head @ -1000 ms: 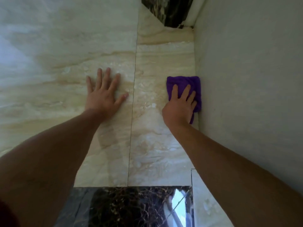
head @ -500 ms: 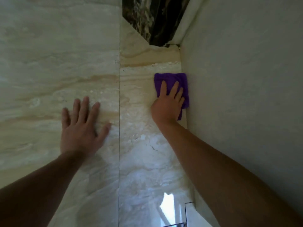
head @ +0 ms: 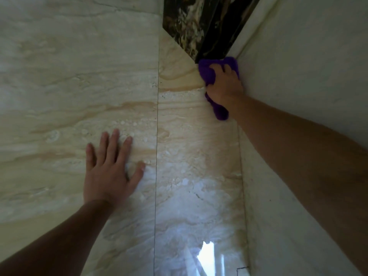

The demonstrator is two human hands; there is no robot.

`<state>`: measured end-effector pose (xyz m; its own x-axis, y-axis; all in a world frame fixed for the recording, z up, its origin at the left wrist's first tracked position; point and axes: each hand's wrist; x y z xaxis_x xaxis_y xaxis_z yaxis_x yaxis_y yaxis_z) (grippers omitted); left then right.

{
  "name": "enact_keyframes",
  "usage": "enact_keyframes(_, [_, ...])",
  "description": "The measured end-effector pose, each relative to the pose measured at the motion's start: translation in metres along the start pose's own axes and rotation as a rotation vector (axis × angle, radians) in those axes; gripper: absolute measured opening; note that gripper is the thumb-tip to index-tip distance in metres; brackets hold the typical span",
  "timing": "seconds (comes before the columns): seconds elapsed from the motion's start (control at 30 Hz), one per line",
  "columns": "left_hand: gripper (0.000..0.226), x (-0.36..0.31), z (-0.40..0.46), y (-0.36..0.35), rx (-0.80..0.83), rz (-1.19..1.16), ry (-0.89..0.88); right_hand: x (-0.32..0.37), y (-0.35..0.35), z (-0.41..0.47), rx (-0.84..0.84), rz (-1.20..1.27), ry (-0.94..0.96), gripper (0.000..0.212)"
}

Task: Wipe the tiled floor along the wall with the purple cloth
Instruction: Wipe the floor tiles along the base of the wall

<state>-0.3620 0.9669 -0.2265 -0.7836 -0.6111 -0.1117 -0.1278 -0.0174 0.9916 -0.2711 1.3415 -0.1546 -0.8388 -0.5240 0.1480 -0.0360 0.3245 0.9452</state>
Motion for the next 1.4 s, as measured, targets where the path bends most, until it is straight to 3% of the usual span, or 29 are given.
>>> enact_keyframes(0.2, [0.082,-0.004,-0.001,0.005,0.021,-0.001,0.004,0.023,-0.037,-0.057,-0.14,0.048,-0.104,0.065])
enact_keyframes(0.37, [0.082,-0.004,-0.001,0.003,0.035,0.037,0.001,0.038,-0.066,-0.073,-0.258,0.098,0.026,0.062])
enact_keyframes(0.57, [0.081,-0.004,0.0,0.004,0.043,0.044,-0.001,0.054,-0.051,-0.011,-0.15,0.128,0.336,0.06])
enact_keyframes(1.0, [0.08,-0.003,0.002,0.001,0.013,0.027,-0.012,0.127,-0.016,0.073,0.049,-0.014,0.418,0.066])
enact_keyframes(1.27, [0.08,0.001,0.0,-0.004,-0.031,0.021,-0.027,0.147,-0.018,0.085,-0.009,-0.089,0.382,0.065])
enact_keyframes(1.4, [0.081,0.002,0.002,-0.004,-0.022,0.012,-0.023,0.105,-0.03,0.044,-0.131,-0.091,0.444,0.057])
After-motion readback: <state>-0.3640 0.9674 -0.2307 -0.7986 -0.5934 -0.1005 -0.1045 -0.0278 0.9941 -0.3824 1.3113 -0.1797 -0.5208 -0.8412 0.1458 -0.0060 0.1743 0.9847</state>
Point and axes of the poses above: each hand's wrist, its own z-axis towards the middle knuckle, its own y-axis out of the back of the hand, x = y × z, and after that the axes turned 3 degrees about y, right-handed
